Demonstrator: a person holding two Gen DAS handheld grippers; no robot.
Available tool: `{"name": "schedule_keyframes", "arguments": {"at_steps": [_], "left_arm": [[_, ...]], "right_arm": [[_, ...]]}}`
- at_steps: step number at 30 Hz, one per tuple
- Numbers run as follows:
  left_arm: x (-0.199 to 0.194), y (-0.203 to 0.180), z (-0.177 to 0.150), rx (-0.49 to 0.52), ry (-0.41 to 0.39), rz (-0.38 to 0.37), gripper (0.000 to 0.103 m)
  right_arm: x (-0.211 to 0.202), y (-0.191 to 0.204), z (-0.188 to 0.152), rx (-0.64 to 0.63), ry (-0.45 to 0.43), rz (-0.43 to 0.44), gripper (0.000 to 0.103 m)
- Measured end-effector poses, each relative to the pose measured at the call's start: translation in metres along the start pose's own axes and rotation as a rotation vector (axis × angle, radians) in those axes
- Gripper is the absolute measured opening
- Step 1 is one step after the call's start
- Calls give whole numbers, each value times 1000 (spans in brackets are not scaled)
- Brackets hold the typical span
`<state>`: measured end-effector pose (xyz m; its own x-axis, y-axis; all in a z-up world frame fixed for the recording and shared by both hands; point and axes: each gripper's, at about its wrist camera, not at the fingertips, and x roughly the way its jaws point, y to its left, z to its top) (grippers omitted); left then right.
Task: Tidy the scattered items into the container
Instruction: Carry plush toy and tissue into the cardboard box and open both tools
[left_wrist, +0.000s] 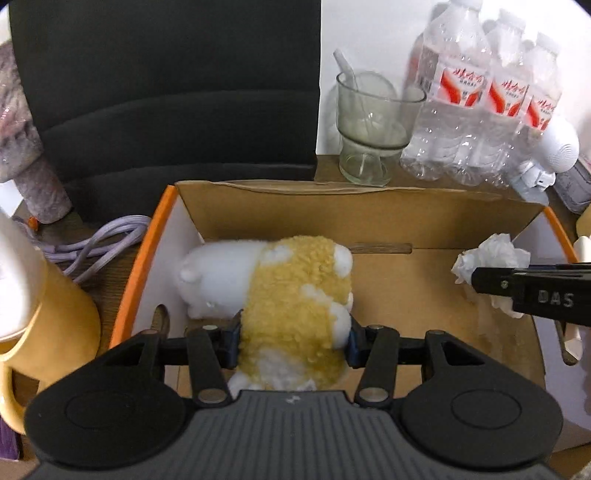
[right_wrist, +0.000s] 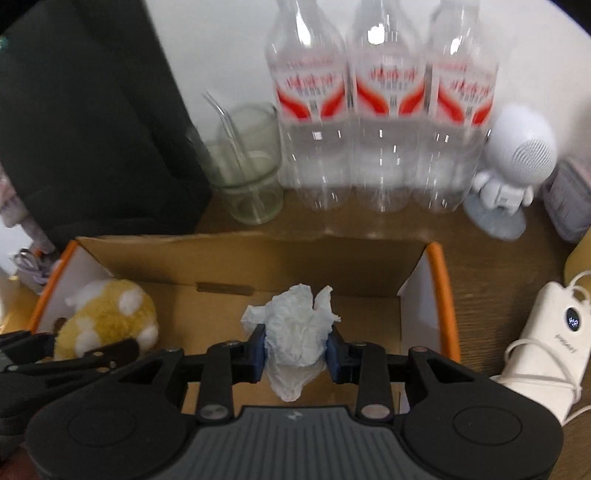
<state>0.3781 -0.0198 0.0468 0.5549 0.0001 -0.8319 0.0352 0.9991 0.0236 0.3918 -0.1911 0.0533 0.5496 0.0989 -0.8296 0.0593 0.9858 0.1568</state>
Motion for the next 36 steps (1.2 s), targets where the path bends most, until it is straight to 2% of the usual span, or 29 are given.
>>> {"name": "schedule_keyframes", "arguments": {"at_steps": [4,9,11,12,13,15,16,20,23,25,32,36], "left_arm": [[7,-5,3,7,32,16,54],[-4,2,10,4,47,-13,57],[-18,8,15,-16,33,-32,65],[-29,12,17,-28,14,-41,73],[-39,14,19,-27,0,-45,76],[-58,17,22,-8,-12,-31,79],[-66,18,23,-9,-12,-26,85],[-97,21,20,-32,-14,4,88],[-119,23,14,-40,-13,12,93],[-139,23,9,-38,-51,21,99],[-195,18,-7,-43,-139,2,101],[-221,13,-40,-18,-250,60,101]], "right_arm": [[17,2,4,-10,30,-51,34],[13,3,5,-18,44,-71,42],[3,2,7,-19,43,-76,48],[-3,0,9,-17,43,-75,51],[-11,0,10,-16,45,-74,56],[-27,-1,12,-4,44,-68,59],[-34,-1,12,0,46,-66,62],[-70,2,12,4,59,-60,66],[-103,5,6,0,35,-60,68],[-126,7,2,-13,9,-61,71],[-186,22,-15,-52,-69,-55,75],[-206,27,-41,-65,-141,-41,76]]}}
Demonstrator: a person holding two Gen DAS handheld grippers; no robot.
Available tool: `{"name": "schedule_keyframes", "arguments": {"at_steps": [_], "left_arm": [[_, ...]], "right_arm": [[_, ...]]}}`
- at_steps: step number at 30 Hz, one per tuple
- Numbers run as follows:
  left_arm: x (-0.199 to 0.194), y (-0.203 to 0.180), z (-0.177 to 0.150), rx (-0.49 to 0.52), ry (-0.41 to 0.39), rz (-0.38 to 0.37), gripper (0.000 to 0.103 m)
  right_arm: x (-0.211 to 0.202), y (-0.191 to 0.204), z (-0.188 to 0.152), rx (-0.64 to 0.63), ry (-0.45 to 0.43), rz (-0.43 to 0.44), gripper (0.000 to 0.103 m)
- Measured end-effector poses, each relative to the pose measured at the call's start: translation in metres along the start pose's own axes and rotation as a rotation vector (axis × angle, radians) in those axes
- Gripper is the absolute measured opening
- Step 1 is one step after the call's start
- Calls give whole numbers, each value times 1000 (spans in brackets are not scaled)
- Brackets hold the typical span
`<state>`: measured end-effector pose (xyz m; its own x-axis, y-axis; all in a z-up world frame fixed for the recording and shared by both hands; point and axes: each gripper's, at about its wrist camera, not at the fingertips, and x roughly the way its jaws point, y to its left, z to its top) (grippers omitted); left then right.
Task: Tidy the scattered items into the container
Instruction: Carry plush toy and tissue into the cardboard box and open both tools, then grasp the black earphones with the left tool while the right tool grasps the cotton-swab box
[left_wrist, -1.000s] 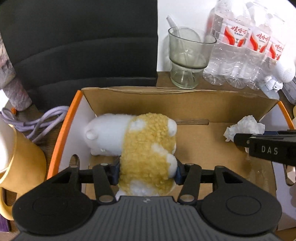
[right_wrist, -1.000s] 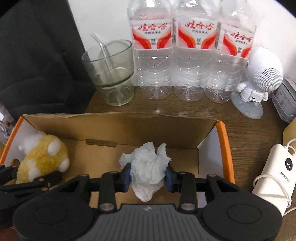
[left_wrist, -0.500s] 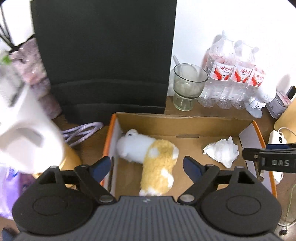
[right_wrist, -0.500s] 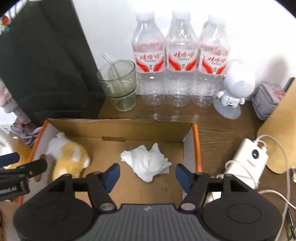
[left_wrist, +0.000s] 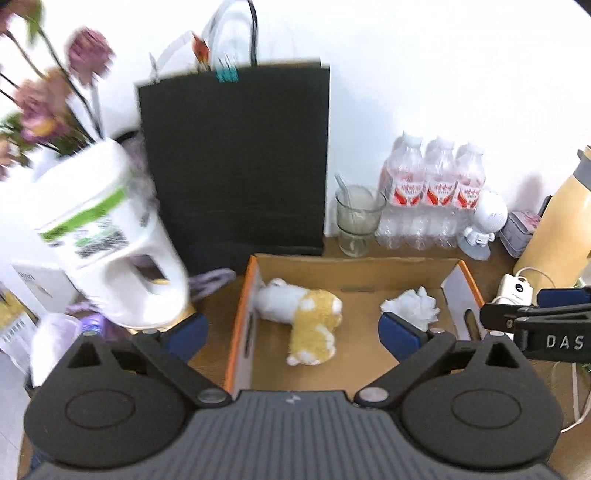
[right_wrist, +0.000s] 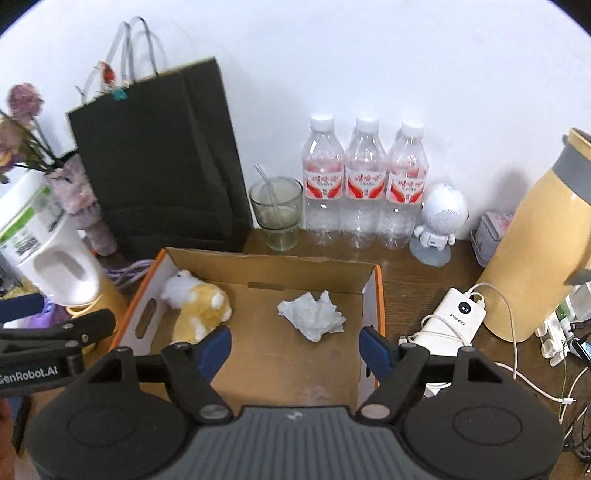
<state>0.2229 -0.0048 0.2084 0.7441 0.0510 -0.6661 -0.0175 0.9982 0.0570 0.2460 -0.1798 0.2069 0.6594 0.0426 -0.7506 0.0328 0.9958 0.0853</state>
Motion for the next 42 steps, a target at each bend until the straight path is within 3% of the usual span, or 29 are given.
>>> {"name": "schedule_keyframes", "arguments": {"at_steps": [2,10,19,23,26,29,32,35,37,40,42], "left_arm": [[-15,0,-19,1,-76,4,103],[-46,7,-99,7,-245,-8,103],[-45,33,-211,20,-218,8,103],[-44,52,-253,-25,-201,-54,103],[-35,52,-261,1,-194,-105,98],[-22,44,-259,51,-188,-125,85],[-6,42,-254,57,-159,-153,63],[2,48,-256,56,-144,-167,57],[2,56,-255,30,-145,-177,30],[-2,74,-252,-40,-144,-205,11],[-1,84,-251,-92,-135,-206,8]], "right_arm": [[-10,2,-17,-9,-50,15,77],[-39,11,-100,-23,-231,28,77],[-47,6,-232,-55,-313,72,81],[-51,7,-276,-51,-330,85,81],[-48,8,-289,-17,-319,141,80],[-39,21,-285,-39,-293,164,80],[-32,39,-278,-100,-300,154,80],[-23,52,-275,-126,-282,172,80],[-16,61,-273,-141,-271,183,80],[-6,75,-269,-167,-259,205,80],[1,87,-266,-186,-242,228,80]]}}
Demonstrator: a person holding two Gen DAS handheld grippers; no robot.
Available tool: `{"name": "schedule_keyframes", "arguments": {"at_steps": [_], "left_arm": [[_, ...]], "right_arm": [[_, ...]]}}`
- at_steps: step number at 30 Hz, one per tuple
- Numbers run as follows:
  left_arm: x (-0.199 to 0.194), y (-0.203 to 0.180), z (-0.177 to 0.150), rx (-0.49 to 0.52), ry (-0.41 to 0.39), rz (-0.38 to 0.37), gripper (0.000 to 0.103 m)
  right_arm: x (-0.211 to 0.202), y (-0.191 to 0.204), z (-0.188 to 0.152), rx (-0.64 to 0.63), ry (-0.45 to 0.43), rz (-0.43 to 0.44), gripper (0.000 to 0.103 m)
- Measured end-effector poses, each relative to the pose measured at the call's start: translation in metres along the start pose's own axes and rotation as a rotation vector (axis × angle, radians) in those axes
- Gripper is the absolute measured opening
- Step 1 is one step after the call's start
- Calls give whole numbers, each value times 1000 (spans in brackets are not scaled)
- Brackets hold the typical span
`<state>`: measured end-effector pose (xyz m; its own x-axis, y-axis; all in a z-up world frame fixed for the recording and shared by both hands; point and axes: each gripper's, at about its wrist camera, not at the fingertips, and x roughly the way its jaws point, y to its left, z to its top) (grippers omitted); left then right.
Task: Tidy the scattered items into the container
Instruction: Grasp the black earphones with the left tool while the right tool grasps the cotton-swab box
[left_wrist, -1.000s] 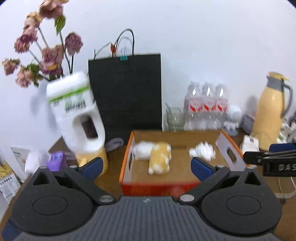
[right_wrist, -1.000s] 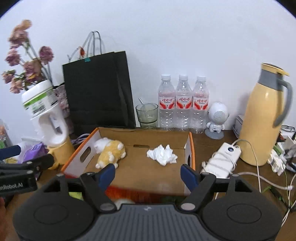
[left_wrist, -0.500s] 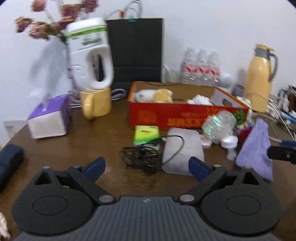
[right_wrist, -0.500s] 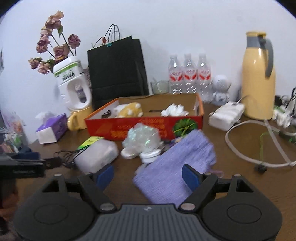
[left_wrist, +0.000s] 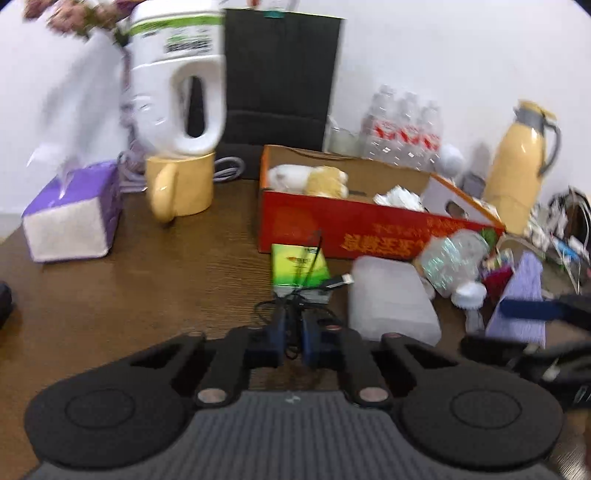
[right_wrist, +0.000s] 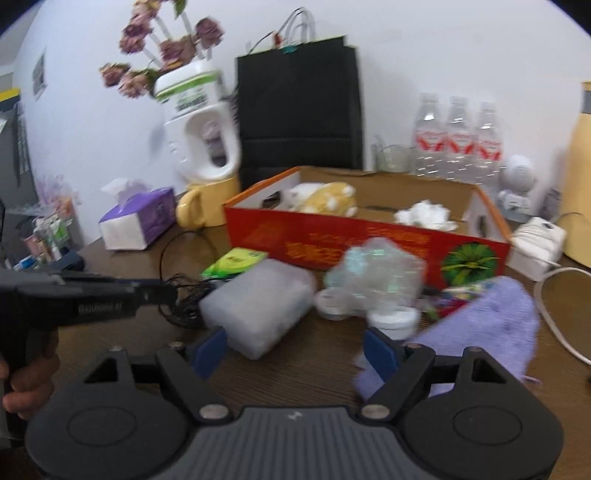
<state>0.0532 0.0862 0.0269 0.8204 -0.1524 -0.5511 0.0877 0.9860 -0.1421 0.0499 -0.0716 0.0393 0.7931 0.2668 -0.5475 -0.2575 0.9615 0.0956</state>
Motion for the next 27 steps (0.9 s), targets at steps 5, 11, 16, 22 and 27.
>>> {"name": "schedule_keyframes", "arguments": {"at_steps": [5,11,16,22,27], "left_arm": [[-5,9,3,-39,-39,62,6],[-2,13,7,-15,-18,119,5],[-6,-5,-5,96,1,213,5],[-20,-20,-14,128,-5,190,5],[-37,-38,-30,198,10,155,5]], "right_arm": [[35,30,11,-29,30,6,81],[72,40,23,24,83,-46,81],[73,39,16,10,81,-62,77],[46,26,5,8,100,-42,72],[12,10,-6,2,105,-19,70]]}}
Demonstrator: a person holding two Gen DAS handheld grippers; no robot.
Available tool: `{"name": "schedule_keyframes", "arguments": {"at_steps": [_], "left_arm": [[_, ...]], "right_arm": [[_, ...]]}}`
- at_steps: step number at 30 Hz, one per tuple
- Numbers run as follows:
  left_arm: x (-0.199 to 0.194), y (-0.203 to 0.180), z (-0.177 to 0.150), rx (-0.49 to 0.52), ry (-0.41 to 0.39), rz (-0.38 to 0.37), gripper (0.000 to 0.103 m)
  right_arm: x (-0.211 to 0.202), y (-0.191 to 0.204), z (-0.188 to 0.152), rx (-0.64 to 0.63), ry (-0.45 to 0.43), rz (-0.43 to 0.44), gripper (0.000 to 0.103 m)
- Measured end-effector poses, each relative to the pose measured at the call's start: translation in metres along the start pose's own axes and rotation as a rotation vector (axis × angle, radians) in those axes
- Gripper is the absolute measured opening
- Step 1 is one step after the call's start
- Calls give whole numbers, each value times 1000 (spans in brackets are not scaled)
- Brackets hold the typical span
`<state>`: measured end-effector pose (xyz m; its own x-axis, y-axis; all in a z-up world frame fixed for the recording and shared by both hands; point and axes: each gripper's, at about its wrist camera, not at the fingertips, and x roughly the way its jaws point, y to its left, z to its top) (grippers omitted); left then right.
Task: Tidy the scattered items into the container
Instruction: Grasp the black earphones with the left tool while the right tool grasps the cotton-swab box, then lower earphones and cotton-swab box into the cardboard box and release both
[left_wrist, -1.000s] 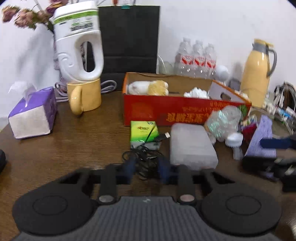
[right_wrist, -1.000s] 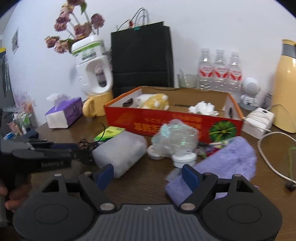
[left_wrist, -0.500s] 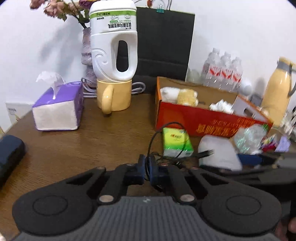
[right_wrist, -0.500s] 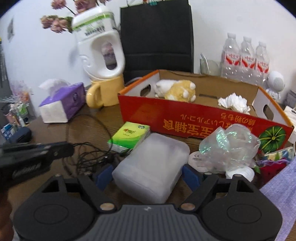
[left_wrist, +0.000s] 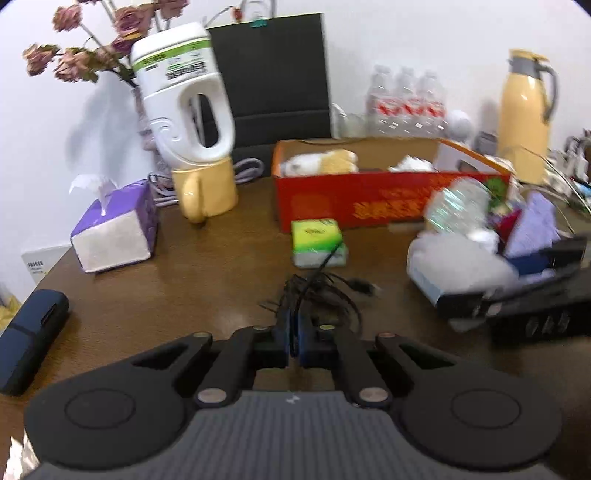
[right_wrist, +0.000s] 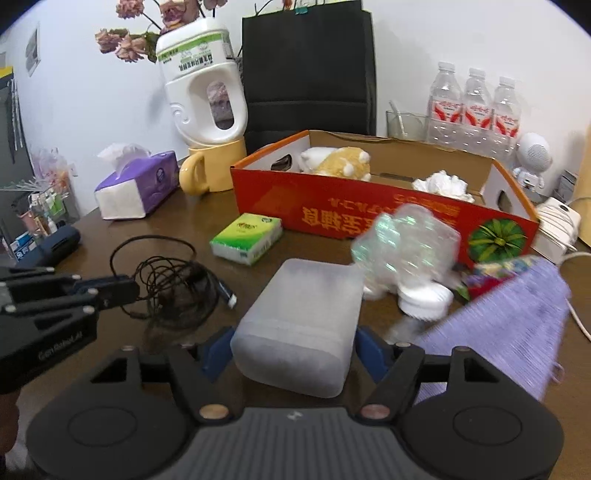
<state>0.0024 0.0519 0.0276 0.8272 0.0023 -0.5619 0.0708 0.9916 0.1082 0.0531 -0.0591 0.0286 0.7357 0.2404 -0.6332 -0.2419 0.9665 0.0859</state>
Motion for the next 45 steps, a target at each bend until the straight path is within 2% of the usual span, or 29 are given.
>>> {"name": "schedule_keyframes", "arguments": {"at_steps": [4,8,14,18,24,34,39,41,45], "left_arm": [[-17,-9,-14,2,14,-13,5],[-47,-11,-7,-27,-61,-33,5],[-79,-15,18,-48,-184,-42,4],[-86,-19,17,-46,-188,-28,4],[-102,-11,28,-76,-244,-34,4],[-98,-20,18,-63,-206,-36,4],[-98,-21,16,-61,-202,-28,4],[-102,-26,15,-43,-214,-27,4],[-111,-34,15,-51,-239,-71,4]], "right_arm": [[-31,-12,-8,25,-36,3,68],[-61,-12,-9,12,-104,0,67],[-76,-6,-12,-10,-147,-7,66],[-78,-12,-26,4,-131,-15,66],[-90,-15,-43,-33,-129,-41,67],[-59,-16,-57,-26,-28,-81,64],[-63,-22,-57,31,-59,-80,64],[-75,-22,-54,30,-99,-97,64],[-101,-22,-46,35,-169,-105,64]]}}
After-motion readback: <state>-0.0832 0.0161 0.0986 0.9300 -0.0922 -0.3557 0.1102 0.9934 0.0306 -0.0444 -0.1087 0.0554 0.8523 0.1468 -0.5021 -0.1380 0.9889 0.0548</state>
